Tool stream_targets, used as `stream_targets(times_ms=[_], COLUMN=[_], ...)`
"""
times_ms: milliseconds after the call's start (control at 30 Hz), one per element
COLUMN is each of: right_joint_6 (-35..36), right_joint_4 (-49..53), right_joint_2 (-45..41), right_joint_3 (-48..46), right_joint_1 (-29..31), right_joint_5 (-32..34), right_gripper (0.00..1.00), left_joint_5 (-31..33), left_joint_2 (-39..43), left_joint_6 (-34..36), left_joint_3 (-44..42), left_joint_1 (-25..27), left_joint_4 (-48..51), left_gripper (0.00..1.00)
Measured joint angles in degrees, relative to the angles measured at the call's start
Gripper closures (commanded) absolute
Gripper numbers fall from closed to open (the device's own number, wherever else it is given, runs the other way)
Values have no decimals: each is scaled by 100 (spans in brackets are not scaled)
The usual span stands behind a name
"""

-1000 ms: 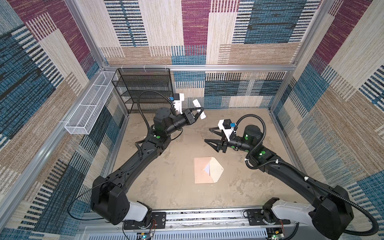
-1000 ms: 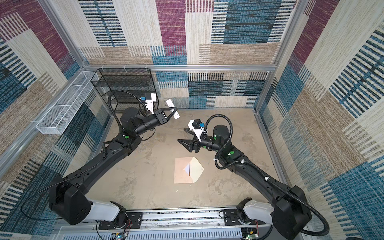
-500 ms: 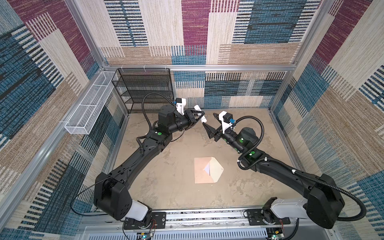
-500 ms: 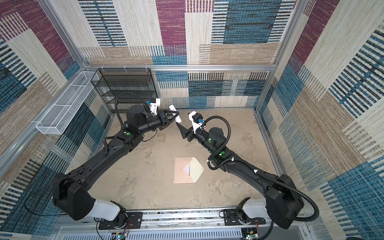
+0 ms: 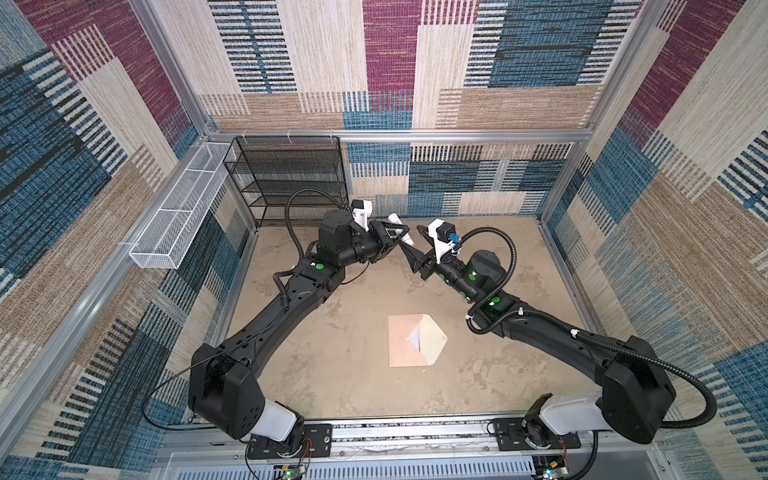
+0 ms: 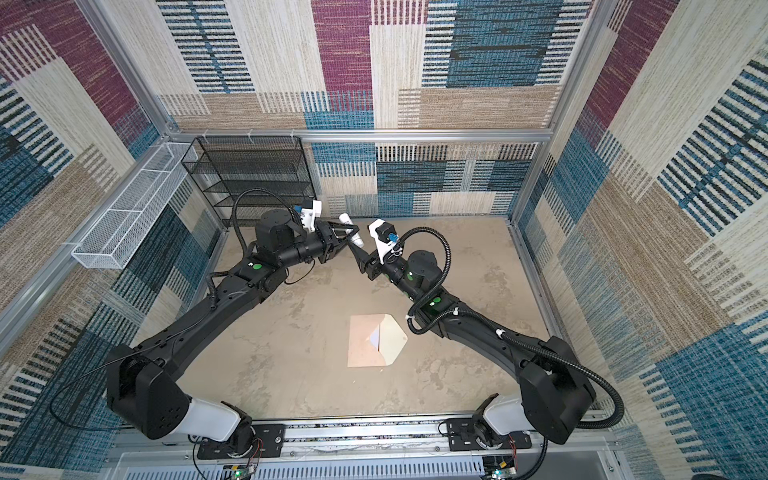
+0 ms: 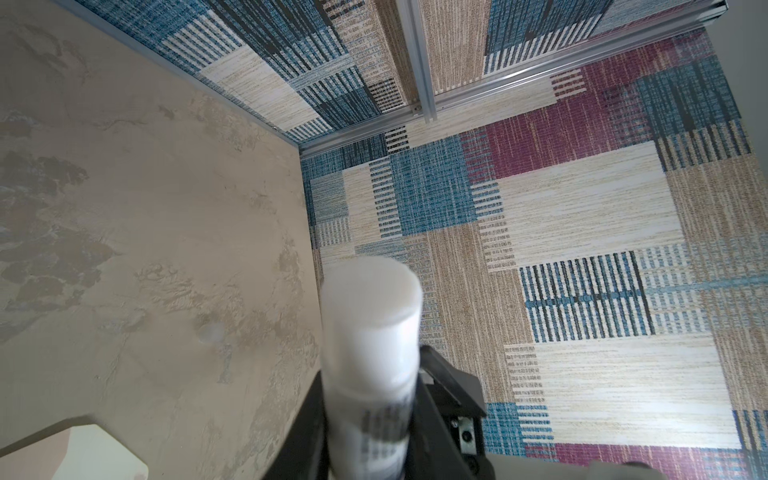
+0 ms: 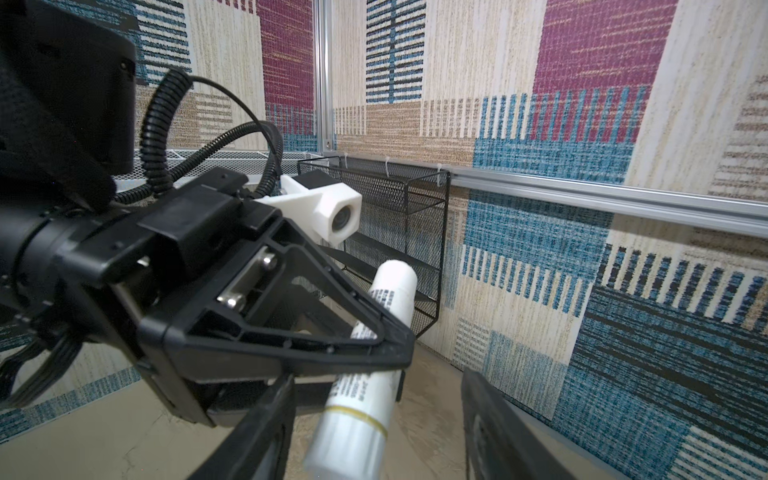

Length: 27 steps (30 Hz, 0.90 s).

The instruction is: Place the letter into the envelope and seal it

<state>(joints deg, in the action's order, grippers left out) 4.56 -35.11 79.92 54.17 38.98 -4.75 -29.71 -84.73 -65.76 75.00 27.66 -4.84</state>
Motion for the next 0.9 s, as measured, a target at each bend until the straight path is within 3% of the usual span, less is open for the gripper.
stream_targets(times_ms=[400,900], right_joint_6=[-127,-560], right_joint_4=[249,278], right_joint_2=[149,428], right_joint_3=[98,365], right_joint_1=[7,9], right_joint_5=[195,525], right_gripper=[46,81], left_joint_5=[-221,144], left_joint_2=[-153,-352], left_joint_6=[-136,-332], left_joint_3=[31,85], left_joint_1=[74,155], left_joint_4=[-46,-393], left_gripper=[100,100])
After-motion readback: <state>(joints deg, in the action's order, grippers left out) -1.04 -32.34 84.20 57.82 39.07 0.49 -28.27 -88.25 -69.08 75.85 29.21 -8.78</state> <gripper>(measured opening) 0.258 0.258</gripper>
